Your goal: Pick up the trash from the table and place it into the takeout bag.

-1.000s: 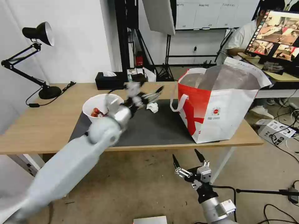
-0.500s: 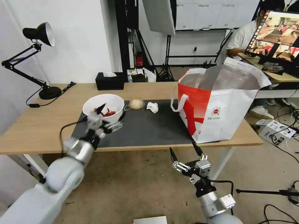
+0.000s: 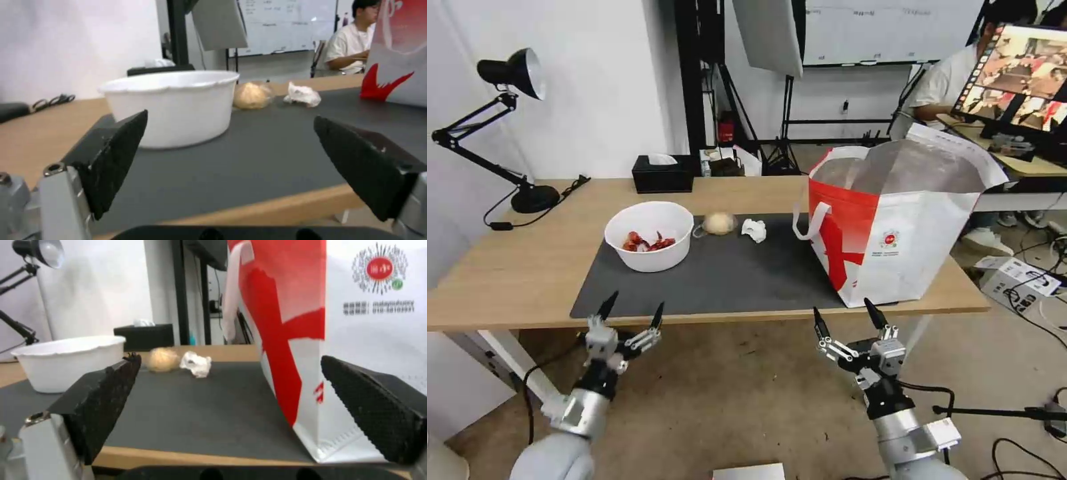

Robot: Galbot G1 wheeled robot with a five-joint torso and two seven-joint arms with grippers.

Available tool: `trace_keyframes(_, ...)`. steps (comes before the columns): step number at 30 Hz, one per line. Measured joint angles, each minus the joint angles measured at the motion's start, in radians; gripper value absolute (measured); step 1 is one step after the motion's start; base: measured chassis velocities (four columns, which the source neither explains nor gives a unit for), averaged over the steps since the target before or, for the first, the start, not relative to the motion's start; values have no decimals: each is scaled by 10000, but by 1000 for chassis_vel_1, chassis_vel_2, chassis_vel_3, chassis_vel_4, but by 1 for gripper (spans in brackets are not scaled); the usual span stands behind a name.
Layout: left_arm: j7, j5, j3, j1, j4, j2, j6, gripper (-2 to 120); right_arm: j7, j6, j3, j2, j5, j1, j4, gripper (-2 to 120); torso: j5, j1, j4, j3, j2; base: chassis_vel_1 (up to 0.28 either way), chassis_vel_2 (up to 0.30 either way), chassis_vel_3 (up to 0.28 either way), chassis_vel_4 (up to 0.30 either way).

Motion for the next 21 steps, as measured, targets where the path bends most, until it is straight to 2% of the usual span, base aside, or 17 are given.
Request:
trace_keyframes(9,476,41,-158,400,94,-327,12,100,-191,6,-374,-38,221,273,-799,100,-2,1,0,1,-1,0,0,0,0)
trace_keyframes(21,565,-65,-169,425,238,-308,5,100,-314,-48,-615,-70,178,380,-949,100,-2,1,0,1,-1,0,0,0,0)
